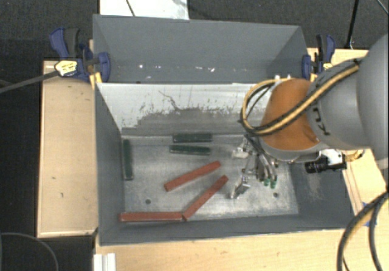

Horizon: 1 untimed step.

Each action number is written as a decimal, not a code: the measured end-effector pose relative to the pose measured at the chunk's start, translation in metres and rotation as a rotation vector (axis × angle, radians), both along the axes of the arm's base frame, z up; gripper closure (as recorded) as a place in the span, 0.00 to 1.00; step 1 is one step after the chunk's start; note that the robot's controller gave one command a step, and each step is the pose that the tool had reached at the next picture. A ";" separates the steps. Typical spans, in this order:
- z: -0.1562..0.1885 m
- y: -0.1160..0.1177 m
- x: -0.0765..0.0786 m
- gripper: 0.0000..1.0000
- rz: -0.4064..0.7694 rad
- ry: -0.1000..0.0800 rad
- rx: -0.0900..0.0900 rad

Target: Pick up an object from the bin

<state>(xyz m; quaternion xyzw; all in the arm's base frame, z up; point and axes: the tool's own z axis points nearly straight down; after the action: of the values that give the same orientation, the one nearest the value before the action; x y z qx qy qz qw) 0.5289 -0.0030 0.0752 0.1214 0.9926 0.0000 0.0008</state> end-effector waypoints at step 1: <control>0.001 0.068 0.007 1.00 0.165 -0.018 0.000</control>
Offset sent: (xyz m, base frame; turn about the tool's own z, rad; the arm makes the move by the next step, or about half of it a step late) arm 0.0000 0.0000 0.0000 0.0000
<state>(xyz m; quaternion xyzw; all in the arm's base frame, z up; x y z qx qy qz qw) 0.5358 0.0655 0.0757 0.0390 0.9992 0.0011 0.0096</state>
